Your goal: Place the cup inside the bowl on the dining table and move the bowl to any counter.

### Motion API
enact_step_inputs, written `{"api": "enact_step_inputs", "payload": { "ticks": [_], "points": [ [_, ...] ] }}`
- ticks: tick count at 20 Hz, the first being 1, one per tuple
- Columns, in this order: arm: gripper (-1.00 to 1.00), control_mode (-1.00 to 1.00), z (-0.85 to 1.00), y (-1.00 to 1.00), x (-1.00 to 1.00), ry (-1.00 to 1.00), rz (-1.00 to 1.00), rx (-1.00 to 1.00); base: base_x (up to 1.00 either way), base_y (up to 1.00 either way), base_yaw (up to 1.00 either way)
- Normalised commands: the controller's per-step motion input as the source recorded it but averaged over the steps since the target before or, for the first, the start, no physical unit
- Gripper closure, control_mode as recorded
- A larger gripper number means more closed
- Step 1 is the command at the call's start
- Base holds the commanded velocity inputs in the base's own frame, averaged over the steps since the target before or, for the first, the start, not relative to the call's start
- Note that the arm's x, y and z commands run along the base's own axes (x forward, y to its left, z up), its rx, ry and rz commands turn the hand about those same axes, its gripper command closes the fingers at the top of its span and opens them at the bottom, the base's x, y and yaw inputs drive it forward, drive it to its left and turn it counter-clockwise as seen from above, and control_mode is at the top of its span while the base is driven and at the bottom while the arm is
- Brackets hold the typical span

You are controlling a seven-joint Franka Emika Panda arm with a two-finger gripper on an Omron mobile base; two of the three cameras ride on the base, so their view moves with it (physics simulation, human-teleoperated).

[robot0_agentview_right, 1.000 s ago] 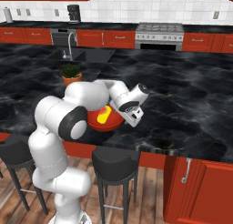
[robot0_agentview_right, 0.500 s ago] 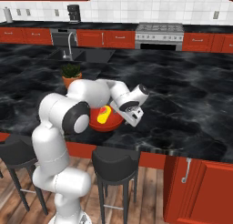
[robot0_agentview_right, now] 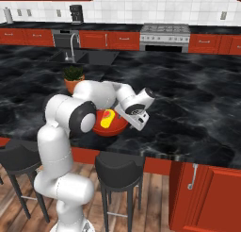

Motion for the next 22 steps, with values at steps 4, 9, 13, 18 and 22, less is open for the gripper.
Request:
{"api": "enact_step_inputs", "payload": {
  "ticks": [4,9,13,18,22],
  "points": [
    [-1.00,-1.00,-0.10,0.00,0.00,0.00,0.03,0.00,0.00,0.00,0.00],
    [-1.00,-1.00,-0.10,0.00,0.00,0.00,0.04,0.00,0.00,0.00,0.00],
    [-1.00,-1.00,-0.14,0.00,0.00,0.00,0.04,0.00,0.00,0.00,0.00],
    [-1.00,-1.00,-0.17,0.00,0.00,0.00,0.05,0.00,0.00,0.00,0.00],
    [-1.00,-1.00,-0.11,0.00,0.02,0.00,0.05,0.00,0.00,0.00,0.00]
  ]
}}
